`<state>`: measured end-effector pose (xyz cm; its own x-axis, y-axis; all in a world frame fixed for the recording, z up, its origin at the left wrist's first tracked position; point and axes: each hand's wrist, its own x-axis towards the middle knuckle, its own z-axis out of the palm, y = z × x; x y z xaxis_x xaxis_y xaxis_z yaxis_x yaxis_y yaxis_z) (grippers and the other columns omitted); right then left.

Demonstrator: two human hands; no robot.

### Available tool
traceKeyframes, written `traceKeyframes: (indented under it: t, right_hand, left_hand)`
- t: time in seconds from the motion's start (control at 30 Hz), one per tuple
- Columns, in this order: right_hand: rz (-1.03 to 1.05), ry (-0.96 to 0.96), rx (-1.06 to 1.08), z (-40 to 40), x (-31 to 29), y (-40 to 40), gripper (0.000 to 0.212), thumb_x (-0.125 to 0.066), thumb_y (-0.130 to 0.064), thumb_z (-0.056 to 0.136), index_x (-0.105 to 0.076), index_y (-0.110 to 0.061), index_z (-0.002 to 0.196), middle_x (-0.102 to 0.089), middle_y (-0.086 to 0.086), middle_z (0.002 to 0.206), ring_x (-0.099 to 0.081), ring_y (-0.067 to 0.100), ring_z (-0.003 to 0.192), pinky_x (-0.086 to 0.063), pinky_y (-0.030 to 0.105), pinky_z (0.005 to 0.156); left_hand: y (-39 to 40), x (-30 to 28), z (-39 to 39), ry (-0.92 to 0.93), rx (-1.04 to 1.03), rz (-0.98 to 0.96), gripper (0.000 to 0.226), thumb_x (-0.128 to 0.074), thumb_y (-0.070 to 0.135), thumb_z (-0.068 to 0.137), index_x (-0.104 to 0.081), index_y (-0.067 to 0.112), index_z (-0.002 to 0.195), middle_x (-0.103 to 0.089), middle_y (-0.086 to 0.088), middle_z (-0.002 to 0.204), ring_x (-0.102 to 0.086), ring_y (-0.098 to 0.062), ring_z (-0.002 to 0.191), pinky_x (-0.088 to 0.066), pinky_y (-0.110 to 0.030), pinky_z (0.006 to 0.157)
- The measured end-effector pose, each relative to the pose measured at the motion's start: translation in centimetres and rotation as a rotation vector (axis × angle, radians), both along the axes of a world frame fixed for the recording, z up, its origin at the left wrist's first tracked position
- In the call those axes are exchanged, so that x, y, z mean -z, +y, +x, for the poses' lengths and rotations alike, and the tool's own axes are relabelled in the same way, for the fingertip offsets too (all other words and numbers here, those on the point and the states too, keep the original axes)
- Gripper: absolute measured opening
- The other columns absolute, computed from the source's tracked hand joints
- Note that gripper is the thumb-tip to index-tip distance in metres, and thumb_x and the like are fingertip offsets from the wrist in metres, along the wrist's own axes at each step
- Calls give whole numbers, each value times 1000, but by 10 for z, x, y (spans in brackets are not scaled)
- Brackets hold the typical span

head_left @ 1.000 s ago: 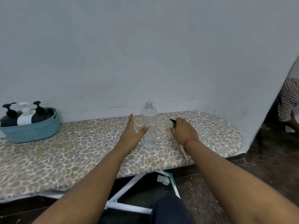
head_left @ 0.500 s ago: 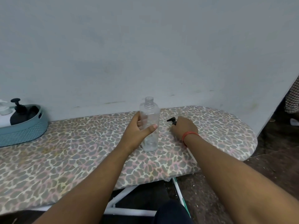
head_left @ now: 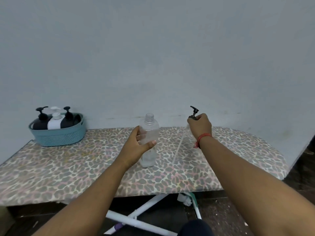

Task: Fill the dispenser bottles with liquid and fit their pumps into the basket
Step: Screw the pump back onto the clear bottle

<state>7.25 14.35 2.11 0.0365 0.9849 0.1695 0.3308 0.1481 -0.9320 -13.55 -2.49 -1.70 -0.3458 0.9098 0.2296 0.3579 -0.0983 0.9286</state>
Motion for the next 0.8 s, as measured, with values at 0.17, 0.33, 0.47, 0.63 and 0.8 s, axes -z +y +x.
traceKeyframes:
  t: [0.17,0.33,0.47,0.63,0.8]
  right_hand:
    - [-2,282,28,-23,-26,-19,23,-67,-24,89,-48,-15,98,-62,8,91,-61,26,76,-51,36,63]
    - [-17,596,31,-41,-48,-32,21,-70,-14,89,-50,-10,88,-67,13,88,-66,20,68,-61,42,81]
    - [13,803,1,-52,-66,-44,17,-69,-11,90,-53,-7,94,-69,21,103,-69,21,77,-61,35,82]
    - [67,886,-39,-62,-87,-52,18,-69,-9,88,-54,-7,98,-71,24,103,-72,22,82,-61,37,85]
    - [86,895,-83,-70,-99,-56,21,-70,-7,86,-51,-10,95,-69,21,107,-72,23,85,-61,37,85]
  left_hand:
    - [-31,-5,-29,27,-91,4,71,-85,48,75,-42,48,132,-53,23,128,-47,10,118,-44,-22,90]
    - [-49,-5,-52,121,-187,-7,78,-85,45,75,-41,34,139,-50,13,131,-48,-5,119,-37,-24,96]
    - [-56,0,-58,125,-234,-4,81,-85,42,77,-41,26,143,-50,4,137,-48,-13,125,-39,-30,98]
    - [-56,1,-60,135,-242,12,76,-84,41,78,-42,27,140,-50,3,134,-49,-14,123,-40,-31,96]
    - [-54,0,-57,160,-241,-1,77,-84,41,77,-41,25,140,-50,2,133,-49,-17,122,-44,-36,99]
